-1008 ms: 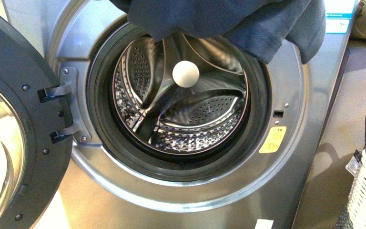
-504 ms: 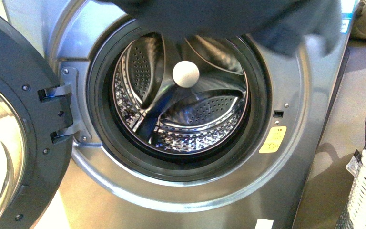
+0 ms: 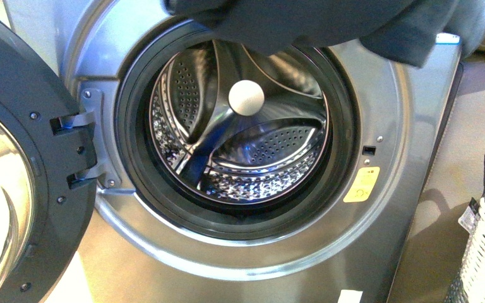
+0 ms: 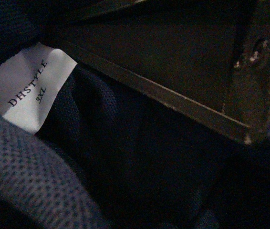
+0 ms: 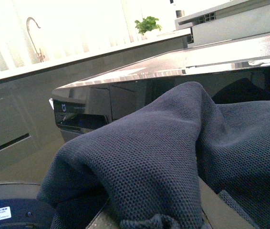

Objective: Put clothes into washing machine

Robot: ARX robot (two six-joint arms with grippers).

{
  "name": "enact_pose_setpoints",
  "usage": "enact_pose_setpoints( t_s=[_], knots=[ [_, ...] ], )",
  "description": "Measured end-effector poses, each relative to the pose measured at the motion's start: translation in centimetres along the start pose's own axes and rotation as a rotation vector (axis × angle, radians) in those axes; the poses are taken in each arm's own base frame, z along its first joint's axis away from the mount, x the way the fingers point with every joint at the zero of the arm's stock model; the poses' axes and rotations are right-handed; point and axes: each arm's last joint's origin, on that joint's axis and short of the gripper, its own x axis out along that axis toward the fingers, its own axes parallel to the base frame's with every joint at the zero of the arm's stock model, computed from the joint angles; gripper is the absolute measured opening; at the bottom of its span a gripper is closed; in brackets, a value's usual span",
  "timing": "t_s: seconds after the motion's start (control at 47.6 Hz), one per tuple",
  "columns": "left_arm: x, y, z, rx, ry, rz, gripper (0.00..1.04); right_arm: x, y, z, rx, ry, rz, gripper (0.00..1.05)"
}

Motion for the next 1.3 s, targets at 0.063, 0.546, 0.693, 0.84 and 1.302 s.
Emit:
enact_pose_setpoints(
  t_s=[0.063,0.546,0.693,0.84,1.302],
  knots=[
    [0.2,0.0,0.0,0.001,-0.005,0.013,0.89,0.0,0.0,0.0,0.000,-0.001,-0.001,0.18],
    [0.5,0.5,-0.4,0.000,-0.014,0.052,0.22,0.0,0.1,0.0,-0.001,-0.001,0.005,0.37],
    [0.4,1.1,-0.6,-0.001,-0.013,0.078,0.17,0.0,0.2,0.0,0.006,0.002,0.020,0.63],
    [0.0,2.2,-1.0,-0.008,-0.011,0.124,0.17,0.0,0.3,0.0,0.011,0.002,0.026,0.91],
    [-2.7,3.9,-4.5,-0.048,0.058,0.165,0.16,-2.7,0.0,-1.7,-0.133,0.102,-0.482,0.77]
  ],
)
